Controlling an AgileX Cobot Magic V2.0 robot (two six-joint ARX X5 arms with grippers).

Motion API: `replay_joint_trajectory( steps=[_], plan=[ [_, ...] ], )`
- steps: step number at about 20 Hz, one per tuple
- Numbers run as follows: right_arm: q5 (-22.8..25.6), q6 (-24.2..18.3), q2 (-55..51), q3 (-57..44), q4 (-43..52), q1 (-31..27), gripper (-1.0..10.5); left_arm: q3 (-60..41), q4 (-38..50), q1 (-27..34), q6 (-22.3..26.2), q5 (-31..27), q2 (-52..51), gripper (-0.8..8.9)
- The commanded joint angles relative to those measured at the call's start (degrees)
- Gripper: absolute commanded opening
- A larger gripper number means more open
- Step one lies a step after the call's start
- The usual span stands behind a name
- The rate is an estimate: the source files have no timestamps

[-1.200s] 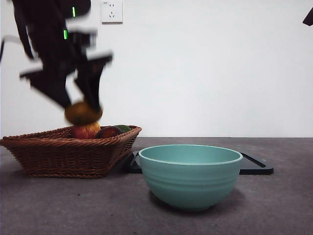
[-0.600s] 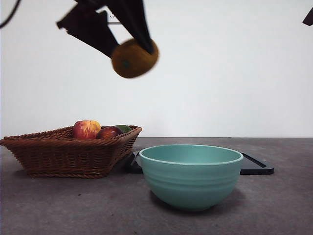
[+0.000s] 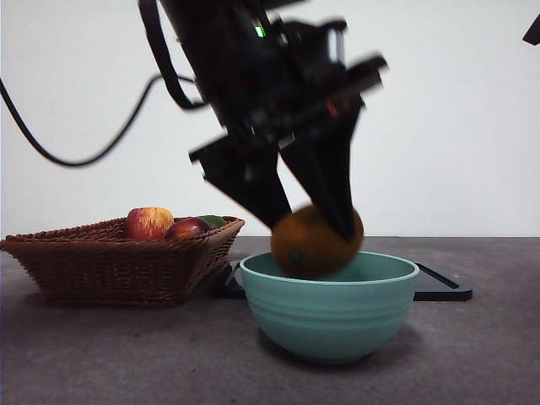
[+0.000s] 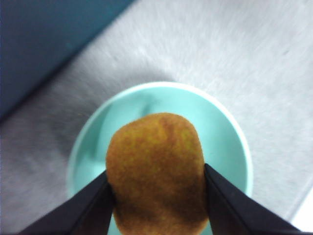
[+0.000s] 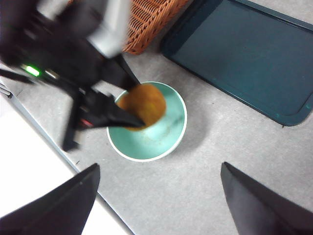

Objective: Pick up the wifruite, put it on the bowl, pick up the plate, put it on desk

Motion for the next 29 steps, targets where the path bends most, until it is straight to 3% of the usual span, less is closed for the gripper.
replay_joint_trajectory(
  steps=[1,5,8,16,24,29],
  plan=[
    [0.0,0.6,0.4,0.9,0.6,0.3,4.0,1.1,1.4,-1.1,0.2,0.0,3.3,1.56],
    [0.0,0.6,0.4,0.9,0.6,0.3,4.0,1.1,2.4,-1.4,0.3,0.0,5.9,1.86],
    [0.0,0.5,0.4,0.9,0.6,0.3,4.0,1.0,2.4,-1.4,0.3,0.0,6.2,3.46],
    [0.0,0.5,0.4,0.9,0.6,0.3,4.0,1.1,2.4,-1.5,-0.2,0.1,5.0,3.49],
    [0.0,0.6,0.4,0.9,0.6,0.3,4.0,1.1,0.7,0.5,-0.2,0.0,-10.1,3.49],
    [0.0,0.5,0.4,0.9,0.6,0.3,4.0,1.0,-3.7,7.2,-0.4,0.0,-21.9,3.47]
  ],
)
